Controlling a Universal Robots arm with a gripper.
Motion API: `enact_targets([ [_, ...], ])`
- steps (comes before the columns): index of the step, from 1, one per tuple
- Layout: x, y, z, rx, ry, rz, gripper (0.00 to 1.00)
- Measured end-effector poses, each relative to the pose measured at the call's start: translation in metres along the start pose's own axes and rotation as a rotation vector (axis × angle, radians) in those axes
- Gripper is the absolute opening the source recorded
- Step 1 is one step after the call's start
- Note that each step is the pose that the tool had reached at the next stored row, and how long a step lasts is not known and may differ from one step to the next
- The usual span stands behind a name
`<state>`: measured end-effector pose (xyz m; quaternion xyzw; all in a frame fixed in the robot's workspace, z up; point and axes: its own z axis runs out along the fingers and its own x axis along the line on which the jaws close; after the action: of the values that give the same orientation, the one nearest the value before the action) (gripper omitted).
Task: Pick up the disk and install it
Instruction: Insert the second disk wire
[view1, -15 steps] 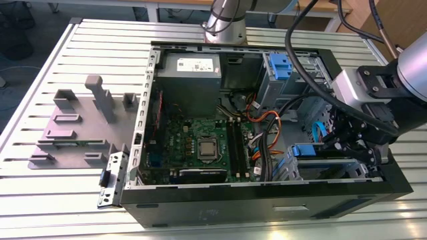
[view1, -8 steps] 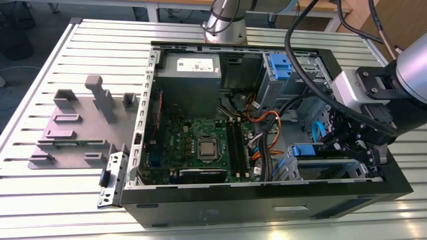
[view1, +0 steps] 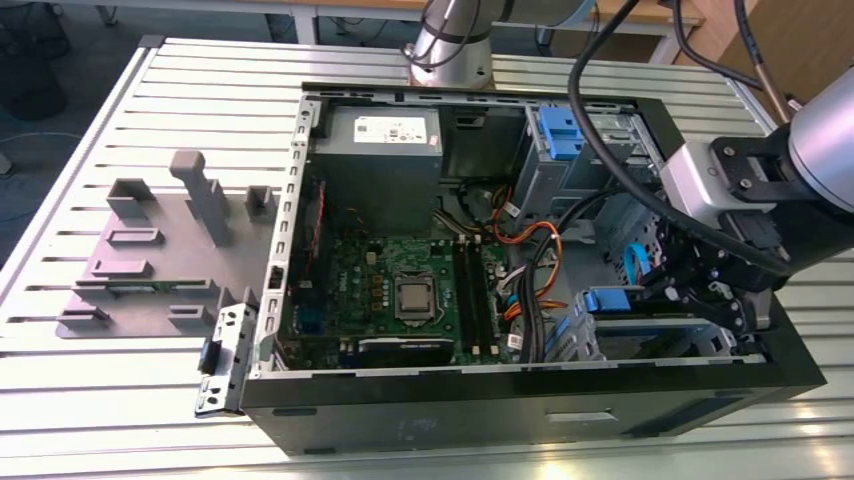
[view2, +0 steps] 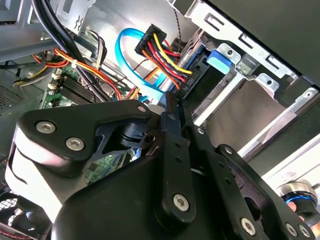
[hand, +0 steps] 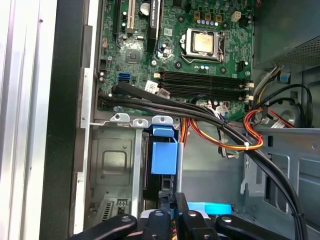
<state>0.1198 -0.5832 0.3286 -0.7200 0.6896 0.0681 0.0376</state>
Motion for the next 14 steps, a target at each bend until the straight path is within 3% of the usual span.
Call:
enact_targets([
  [14,0.0003,-0.0008,0.0019,-0.0028,-0.0013,0.0,0.17],
])
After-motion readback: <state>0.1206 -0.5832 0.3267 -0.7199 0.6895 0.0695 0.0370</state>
